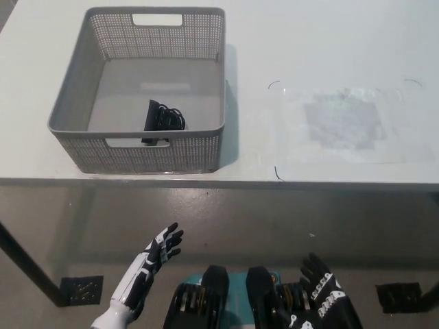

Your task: Use the right hand to pick up a webcam and put it into a container on the left side

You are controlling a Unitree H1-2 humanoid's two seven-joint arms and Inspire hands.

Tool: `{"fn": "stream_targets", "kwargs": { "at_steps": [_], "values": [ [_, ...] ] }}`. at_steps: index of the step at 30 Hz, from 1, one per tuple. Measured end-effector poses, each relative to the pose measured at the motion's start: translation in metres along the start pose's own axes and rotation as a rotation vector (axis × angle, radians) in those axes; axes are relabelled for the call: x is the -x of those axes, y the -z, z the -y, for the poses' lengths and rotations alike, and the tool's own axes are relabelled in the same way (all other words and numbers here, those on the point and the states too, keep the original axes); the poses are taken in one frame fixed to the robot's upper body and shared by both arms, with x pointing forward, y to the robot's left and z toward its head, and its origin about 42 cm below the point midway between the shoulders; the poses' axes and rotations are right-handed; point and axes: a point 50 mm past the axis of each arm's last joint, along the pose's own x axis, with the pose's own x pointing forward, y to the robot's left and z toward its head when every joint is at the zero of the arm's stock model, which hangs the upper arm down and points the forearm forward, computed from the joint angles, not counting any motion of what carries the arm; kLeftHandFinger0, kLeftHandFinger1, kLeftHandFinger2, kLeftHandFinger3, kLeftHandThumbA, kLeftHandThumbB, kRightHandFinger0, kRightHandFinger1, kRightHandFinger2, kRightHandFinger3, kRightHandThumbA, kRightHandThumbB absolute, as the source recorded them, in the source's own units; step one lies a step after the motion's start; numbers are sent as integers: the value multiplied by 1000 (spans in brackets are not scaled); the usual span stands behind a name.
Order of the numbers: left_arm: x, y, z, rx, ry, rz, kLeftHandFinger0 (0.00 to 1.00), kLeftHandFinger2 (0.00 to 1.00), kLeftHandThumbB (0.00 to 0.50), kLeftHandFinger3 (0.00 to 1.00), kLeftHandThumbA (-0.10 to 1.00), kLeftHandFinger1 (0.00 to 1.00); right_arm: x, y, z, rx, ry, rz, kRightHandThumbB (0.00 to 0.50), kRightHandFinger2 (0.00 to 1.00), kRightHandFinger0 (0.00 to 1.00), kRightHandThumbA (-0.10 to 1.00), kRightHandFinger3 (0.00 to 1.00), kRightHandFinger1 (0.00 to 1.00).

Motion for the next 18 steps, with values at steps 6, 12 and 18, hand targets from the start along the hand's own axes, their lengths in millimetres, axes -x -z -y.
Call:
{"fn": "stream_targets", "kwargs": {
  "at_steps": [6,12,18],
  "values": [
    [5,5,4,19,-27,-8,1000,1000,500,1000,1000,1000,-10,1,1,9,-14,14,169,1000,1000,1000,1000,1000],
    [6,10,5,17,-44,-29,1000,1000,500,1000,1000,1000,-21,-5,-1,16,-28,46,153,1000,1000,1000,1000,1000],
    [8,16,7,22,-40,-51,1000,1000,500,1000,1000,1000,-20,-3,0,16,-25,44,164,1000,1000,1000,1000,1000]
  ]
}}
